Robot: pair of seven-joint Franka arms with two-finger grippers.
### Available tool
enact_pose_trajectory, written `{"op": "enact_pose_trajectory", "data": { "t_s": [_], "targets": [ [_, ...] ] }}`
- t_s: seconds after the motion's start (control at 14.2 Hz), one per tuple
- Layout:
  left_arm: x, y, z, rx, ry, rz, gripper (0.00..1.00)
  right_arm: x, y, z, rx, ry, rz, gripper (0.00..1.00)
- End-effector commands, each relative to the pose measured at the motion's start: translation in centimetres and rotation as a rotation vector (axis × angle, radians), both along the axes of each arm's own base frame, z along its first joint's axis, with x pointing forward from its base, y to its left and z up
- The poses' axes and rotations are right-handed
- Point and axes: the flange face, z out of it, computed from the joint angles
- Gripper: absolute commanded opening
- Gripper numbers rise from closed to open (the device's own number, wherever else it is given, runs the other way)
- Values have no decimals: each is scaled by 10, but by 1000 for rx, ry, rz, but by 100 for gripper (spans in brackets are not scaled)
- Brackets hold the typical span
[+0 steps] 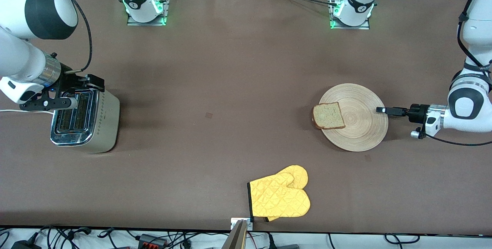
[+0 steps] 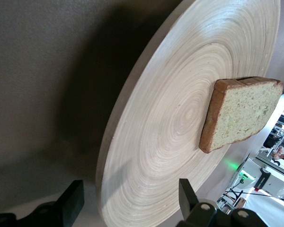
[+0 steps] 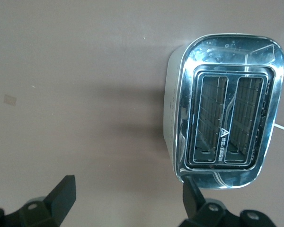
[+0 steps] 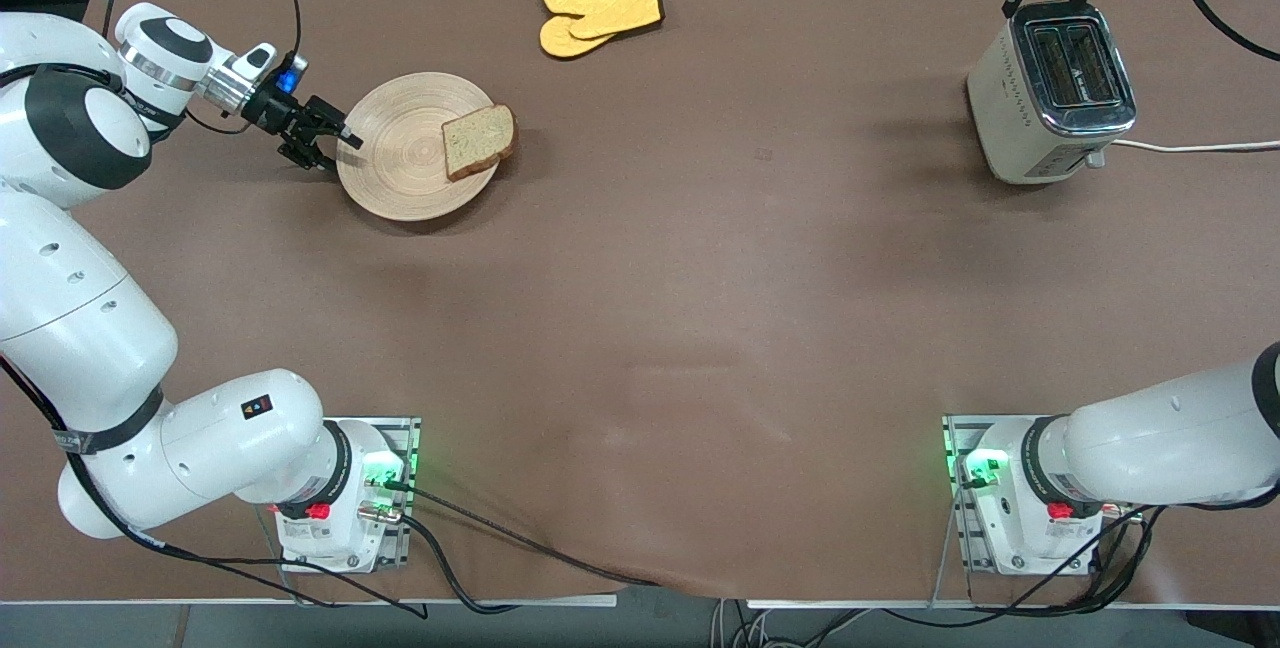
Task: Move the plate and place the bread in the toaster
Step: 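Close the left gripper on the wooden plate rim, then slide the plate toward the toaster with the left gripper while the right gripper approaches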
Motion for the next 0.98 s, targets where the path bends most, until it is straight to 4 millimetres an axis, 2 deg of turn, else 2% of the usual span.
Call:
{"op": "enact_pose_trajectory", "data": {
  "t_s": [0.0, 0.14, 0.28, 0.42, 0.56, 0.63, 0.84, 0.91],
  "targets": [
    [4, -2, 5, -15, -28, -3, 57, 3, 1, 5, 0, -18, -1, 100],
    [4, -3, 5, -21, -34, -11, 48, 3, 1, 6, -1, -21, -1, 100],
    [6, -1, 5, -36, -72, -36, 26, 3, 2, 7, -2, -23, 1, 100],
    [5, -2, 1, -47, -84, -48, 18, 4, 3, 8, 0, -26, 2, 100],
    [6, -3, 0, -54, -86, -43, 4, 3, 3, 8, -1, -24, 4, 100],
    [6, -6, 0, -57, -86, -47, 1, 4, 4, 8, -1, -27, 4, 100],
    [13, -22, 2, -101, -95, -25, 1, 3, 4, 5, 1, -20, 3, 100],
    [17, -33, 4, -120, -100, -23, 1, 3, 9, 3, 1, -17, 12, 100]
  ]
}}
